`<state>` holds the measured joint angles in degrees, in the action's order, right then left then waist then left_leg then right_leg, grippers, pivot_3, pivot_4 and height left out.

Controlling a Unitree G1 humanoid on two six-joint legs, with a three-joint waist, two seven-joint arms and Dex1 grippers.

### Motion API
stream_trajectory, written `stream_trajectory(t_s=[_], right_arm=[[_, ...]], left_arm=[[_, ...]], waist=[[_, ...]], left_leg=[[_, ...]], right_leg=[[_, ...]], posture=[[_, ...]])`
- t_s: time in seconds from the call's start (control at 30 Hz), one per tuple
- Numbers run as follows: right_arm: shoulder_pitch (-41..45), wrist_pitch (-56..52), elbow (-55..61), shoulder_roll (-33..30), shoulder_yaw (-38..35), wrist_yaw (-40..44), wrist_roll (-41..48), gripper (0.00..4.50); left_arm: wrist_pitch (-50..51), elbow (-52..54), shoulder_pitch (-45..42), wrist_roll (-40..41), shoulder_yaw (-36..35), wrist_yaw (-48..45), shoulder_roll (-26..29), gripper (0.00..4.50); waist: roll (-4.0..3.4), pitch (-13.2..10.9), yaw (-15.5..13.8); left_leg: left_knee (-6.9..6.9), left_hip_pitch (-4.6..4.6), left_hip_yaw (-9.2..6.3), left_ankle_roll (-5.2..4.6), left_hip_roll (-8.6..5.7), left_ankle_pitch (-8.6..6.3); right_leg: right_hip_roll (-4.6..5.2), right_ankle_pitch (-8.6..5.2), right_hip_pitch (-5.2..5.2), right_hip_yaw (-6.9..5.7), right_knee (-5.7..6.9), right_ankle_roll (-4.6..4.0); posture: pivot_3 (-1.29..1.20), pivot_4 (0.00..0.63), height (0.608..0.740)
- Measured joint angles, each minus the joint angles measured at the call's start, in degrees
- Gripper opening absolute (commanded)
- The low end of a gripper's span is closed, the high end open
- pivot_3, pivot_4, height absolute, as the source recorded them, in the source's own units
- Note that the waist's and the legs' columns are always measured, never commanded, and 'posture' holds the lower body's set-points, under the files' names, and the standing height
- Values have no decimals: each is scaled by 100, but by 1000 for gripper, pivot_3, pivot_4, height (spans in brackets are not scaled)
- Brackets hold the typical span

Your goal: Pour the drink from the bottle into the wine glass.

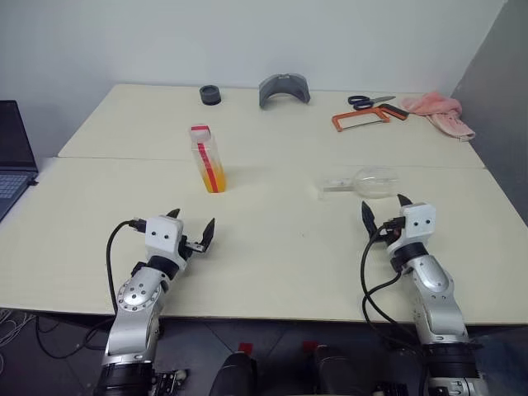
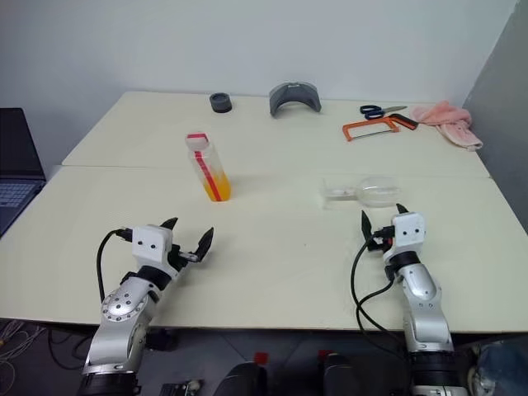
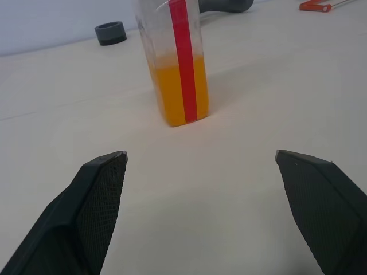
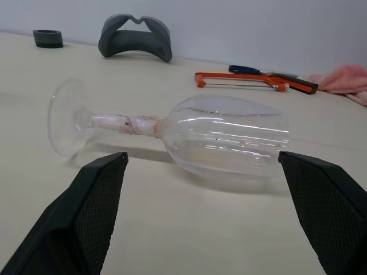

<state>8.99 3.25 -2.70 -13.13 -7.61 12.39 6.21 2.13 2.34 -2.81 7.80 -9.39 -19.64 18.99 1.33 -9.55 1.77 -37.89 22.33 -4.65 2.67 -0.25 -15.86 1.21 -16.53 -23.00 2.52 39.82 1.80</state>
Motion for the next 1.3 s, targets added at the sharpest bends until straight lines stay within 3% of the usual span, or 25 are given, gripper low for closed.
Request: stream_trajectory(t_s=[0.9, 1.07, 1.3], right_arm=[[14, 23, -5, -18, -17, 40, -39, 4500], [-160, -74, 189, -229, 199, 682, 178, 4500], [-117, -1184, 1613, -687, 832, 1928, 1094, 4500]], left_arm=[[-243, 54, -1, 225, 14, -216, -25, 4450], [-101, 34, -283, 112, 11, 79, -48, 4450], [241, -6, -758, 31, 72, 388, -170, 4450]], waist=[[0, 0, 0], [-1, -1, 0], [-1, -1, 3]], left_leg=[[0, 1, 0, 0, 0, 0], [-1, 1, 0, 0, -3, 0], [-1, 2, -12, 0, -2, 0]], right_leg=[[0, 0, 0, 0, 0, 0], [0, 0, 0, 0, 0, 0], [-2, 0, 2, -4, -4, 0]], posture=[[0, 150, 740], [0, 150, 740], [0, 150, 740]])
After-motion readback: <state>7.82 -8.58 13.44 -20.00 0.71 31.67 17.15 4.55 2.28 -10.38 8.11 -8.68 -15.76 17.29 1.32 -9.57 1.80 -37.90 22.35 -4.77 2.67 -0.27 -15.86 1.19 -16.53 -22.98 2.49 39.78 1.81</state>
